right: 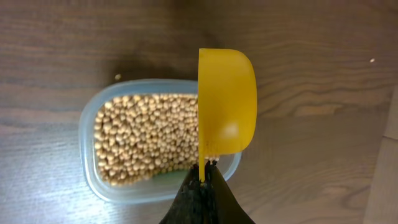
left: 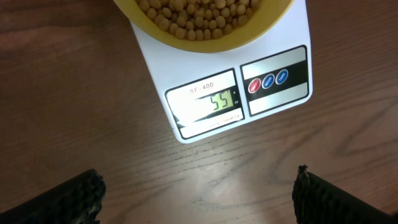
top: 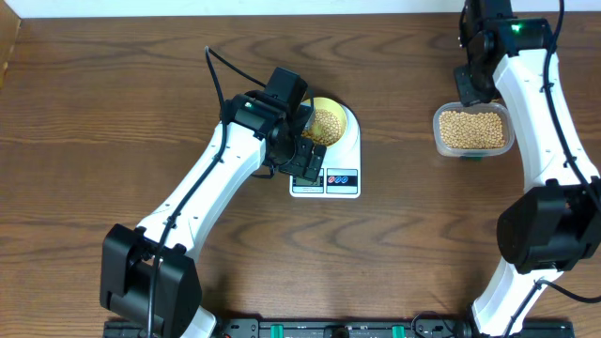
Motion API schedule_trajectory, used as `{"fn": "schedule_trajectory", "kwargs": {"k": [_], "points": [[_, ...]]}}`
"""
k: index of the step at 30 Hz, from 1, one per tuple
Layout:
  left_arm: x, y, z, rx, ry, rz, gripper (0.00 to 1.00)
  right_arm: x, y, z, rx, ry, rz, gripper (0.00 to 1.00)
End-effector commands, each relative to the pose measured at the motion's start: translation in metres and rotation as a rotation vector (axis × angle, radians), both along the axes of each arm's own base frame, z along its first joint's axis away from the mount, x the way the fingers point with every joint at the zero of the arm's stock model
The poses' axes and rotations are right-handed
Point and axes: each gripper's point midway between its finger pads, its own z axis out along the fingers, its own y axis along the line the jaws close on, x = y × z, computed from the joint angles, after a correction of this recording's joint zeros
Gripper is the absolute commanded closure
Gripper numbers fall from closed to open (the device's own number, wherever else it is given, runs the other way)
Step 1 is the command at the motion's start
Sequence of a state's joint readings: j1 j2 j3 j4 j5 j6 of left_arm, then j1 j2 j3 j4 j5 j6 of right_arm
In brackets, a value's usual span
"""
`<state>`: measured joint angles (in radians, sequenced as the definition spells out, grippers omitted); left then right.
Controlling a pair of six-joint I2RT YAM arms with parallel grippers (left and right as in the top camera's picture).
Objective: Scoop item into bowl and weigh 50g on scale
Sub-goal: 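Lower the scoop into the tub and scoop soybeans, right gripper, then lift the filled scoop and carry it left over the bowl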
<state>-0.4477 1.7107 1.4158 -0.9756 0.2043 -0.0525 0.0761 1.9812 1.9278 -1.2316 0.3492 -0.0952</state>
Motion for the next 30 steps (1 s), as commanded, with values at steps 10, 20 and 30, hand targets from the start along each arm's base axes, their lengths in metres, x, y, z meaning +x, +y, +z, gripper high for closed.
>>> {"fn": "schedule_trajectory", "kwargs": {"k": [10, 20, 30], "points": [[0.0, 0.001, -0.003, 0.004, 0.012, 0.009, 0.02, 0.033, 0.137, 0.023, 0.644, -0.148, 0.315, 0.99], [0.0, 0.001, -0.003, 0.004, 0.013, 0.009, 0.02, 0.035, 0.226, 0.047, 0.736, -0.239, 0.542, 0.99], [0.0, 0.001, -0.004, 0.004, 0.013, 0.008, 0.02, 0.003, 0.283, 0.044, 0.704, -0.193, 0.759, 0.99]]}}
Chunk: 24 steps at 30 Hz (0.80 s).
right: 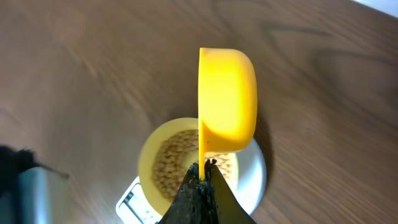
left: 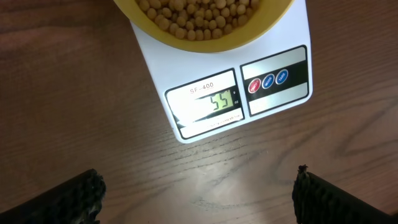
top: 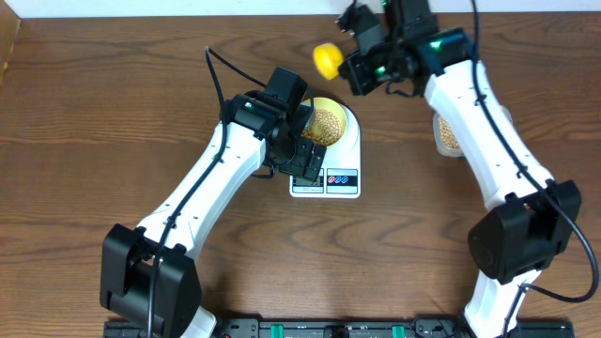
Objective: Scoop item into bowl and weigh 50g on scale
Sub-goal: 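Lift the filled scoop and carry it left over the bowl, then tilt the scoop into the yellow bowl to pour soybeans, right gripper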
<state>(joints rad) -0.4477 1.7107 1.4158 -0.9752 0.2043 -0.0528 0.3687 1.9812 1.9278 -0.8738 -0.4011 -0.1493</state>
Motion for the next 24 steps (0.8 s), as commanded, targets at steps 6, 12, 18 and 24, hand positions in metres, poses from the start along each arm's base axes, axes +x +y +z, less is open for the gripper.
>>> {"fn": "schedule_trajectory", "kwargs": {"k": [6, 12, 18, 24], "points": [[0.0, 0.001, -0.003, 0.004, 0.013, 0.008, 0.02, -0.024, 0.021, -0.009, -0.035, -0.001, 0.125, 0.99], [0.0, 0.001, -0.004, 0.004, 0.013, 0.008, 0.02, -0.031, 0.018, -0.033, -0.056, 0.041, 0.134, 0.99], [0.0, 0.001, -0.003, 0.004, 0.013, 0.008, 0.02, -0.037, 0.015, -0.062, -0.071, 0.081, 0.134, 0.99], [0.0, 0.001, -0.003, 0.004, 0.013, 0.008, 0.02, -0.046, 0.005, -0.087, -0.121, 0.127, 0.117, 0.99]]}}
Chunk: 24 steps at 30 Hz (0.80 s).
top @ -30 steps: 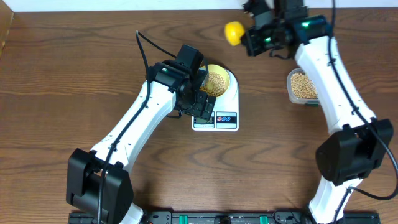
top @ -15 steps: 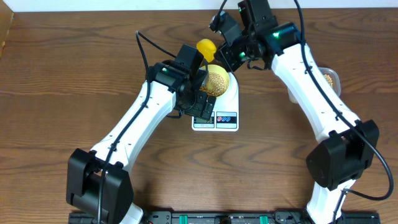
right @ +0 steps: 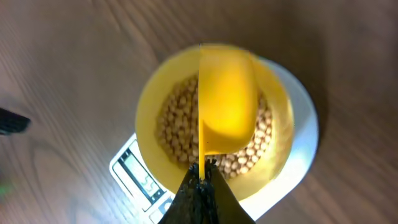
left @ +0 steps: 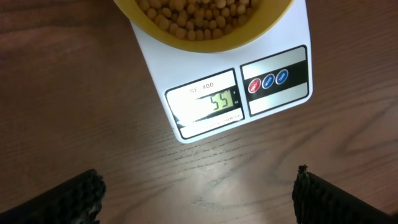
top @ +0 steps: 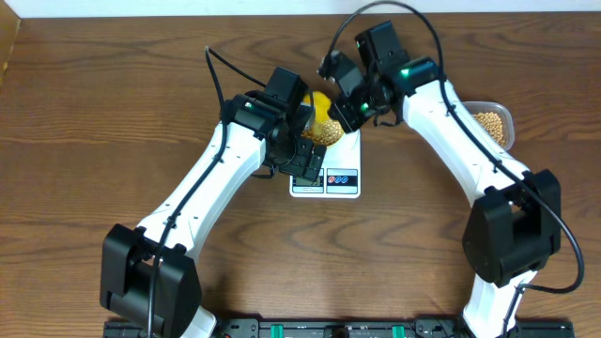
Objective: Scoop item into bowl and weigh 50g on scale
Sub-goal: 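Tilt the scoop into the yellow bowl to pour soybeans, right gripper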
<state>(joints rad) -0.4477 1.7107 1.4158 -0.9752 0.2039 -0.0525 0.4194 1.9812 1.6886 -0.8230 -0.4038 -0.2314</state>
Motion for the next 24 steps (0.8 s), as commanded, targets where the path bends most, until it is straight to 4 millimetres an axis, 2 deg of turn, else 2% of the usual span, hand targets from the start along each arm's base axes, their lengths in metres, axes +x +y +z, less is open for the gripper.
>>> {"fn": "schedule_trajectory", "kwargs": {"k": [1, 5, 9, 12, 13, 18, 24], "points": [[0.0, 0.001, -0.003, 0.004, 0.013, 0.009, 0.02, -0.001, -0.008, -0.007, -0.049, -0.009, -0.008, 0.99], [0.0, 0.001, -0.004, 0.004, 0.013, 0.009, 0.02, 0.012, -0.031, -0.014, -0.183, -0.063, -0.076, 0.99], [0.0, 0.001, -0.004, 0.004, 0.013, 0.009, 0.02, 0.012, -0.038, -0.016, -0.221, -0.069, -0.077, 0.99], [0.0, 0.001, -0.004, 0.004, 0.013, 0.009, 0.02, 0.012, -0.036, -0.015, -0.217, -0.072, -0.071, 0.99], [0.0, 0.001, -0.003, 0.004, 0.013, 0.009, 0.02, 0.011, -0.033, -0.014, -0.207, -0.071, -0.065, 0.96], [0.0, 0.001, -0.003, 0.004, 0.013, 0.009, 0.02, 0.006, -0.013, -0.005, -0.089, -0.033, -0.055, 0.99], [0.0, 0.001, -0.004, 0.004, 0.013, 0.009, 0.02, 0.016, -0.007, 0.001, -0.078, -0.112, 0.006, 0.99]]}}
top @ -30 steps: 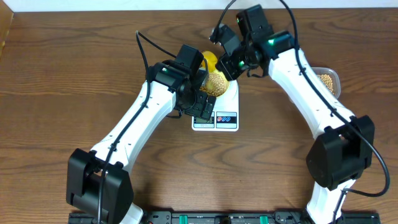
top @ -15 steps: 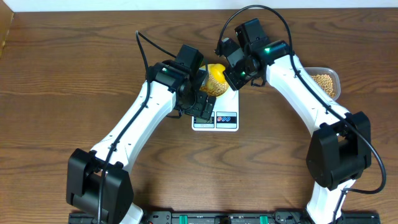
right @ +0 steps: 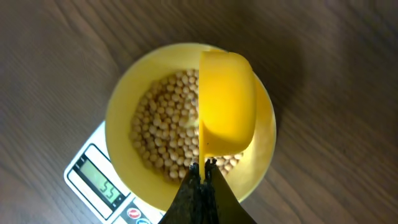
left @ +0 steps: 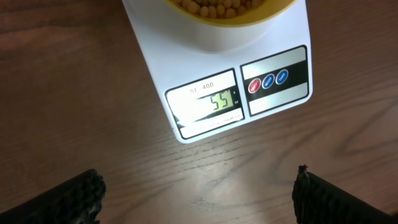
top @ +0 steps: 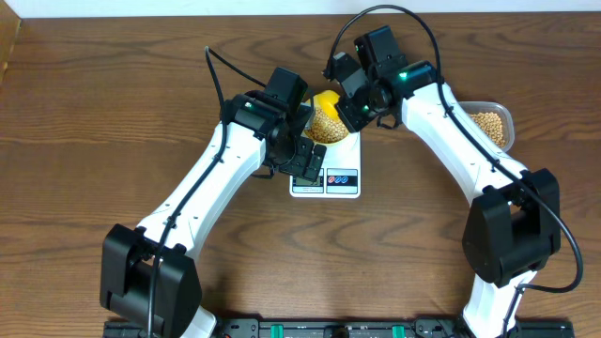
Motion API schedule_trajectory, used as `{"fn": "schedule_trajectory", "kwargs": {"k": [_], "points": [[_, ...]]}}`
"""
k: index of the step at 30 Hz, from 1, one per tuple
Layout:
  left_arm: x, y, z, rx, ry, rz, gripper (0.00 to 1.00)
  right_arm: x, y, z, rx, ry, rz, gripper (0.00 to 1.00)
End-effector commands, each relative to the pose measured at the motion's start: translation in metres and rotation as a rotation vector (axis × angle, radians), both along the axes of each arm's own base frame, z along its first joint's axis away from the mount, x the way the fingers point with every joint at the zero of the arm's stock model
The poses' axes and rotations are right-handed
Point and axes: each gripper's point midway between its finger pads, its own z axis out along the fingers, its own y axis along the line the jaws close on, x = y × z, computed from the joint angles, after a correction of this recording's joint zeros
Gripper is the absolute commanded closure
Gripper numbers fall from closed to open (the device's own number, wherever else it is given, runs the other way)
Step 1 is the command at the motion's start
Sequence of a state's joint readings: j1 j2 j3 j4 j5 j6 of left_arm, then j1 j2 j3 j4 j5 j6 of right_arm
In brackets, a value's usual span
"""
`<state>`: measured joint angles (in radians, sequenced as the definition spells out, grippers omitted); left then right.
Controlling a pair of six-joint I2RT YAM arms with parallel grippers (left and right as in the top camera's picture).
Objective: Scoop item into bowl and weigh 50g on scale
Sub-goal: 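Tilt the scoop into the yellow bowl to pour soybeans, right gripper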
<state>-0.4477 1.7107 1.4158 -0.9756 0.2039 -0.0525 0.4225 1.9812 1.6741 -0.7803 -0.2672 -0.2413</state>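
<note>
A yellow bowl (right: 121, 124) of soybeans (right: 163, 140) stands on the white scale (left: 205, 56), whose display (left: 222, 101) reads 55. My right gripper (right: 203, 167) is shut on the thin handle of a yellow scoop (right: 227, 102); the scoop's cup is over the right half of the bowl, low by the beans. From overhead the scoop (top: 324, 99) shows at the bowl's far edge. My left gripper (left: 199, 199) stands open above the table just in front of the scale, with nothing between its fingers.
A clear plastic container of soybeans (top: 492, 126) sits at the right, partly behind my right arm. The left arm reaches in from the near left to the scale's front, and the right arm arches in from the right.
In the left wrist view the bowl's near rim now lies farther from the display. The right gripper with the scoop has shifted slightly over the bowl. The reading is still 55.
My right gripper held the empty scoop over the container of soybeans at the right. Then it was in the air at the back of the table, then over the bowl on the scale, where it is now. The left gripper stayed open by the scale, which read 55 throughout.
</note>
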Motion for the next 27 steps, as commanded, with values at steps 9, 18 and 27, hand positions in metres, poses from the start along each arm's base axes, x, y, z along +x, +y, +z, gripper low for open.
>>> {"fn": "schedule_trajectory", "kwargs": {"k": [9, 18, 27], "points": [[0.0, 0.001, -0.003, 0.004, 0.013, 0.009, 0.02, -0.011, 0.007, 0.0, -0.039, -0.055, 0.194, 0.99], [0.0, 0.001, -0.003, 0.003, 0.012, 0.009, 0.02, -0.022, 0.012, -0.017, -0.087, -0.093, 0.339, 0.99], [0.0, 0.001, -0.003, 0.003, 0.012, 0.009, 0.02, -0.011, 0.011, -0.014, -0.113, -0.153, 0.341, 0.99]]}}
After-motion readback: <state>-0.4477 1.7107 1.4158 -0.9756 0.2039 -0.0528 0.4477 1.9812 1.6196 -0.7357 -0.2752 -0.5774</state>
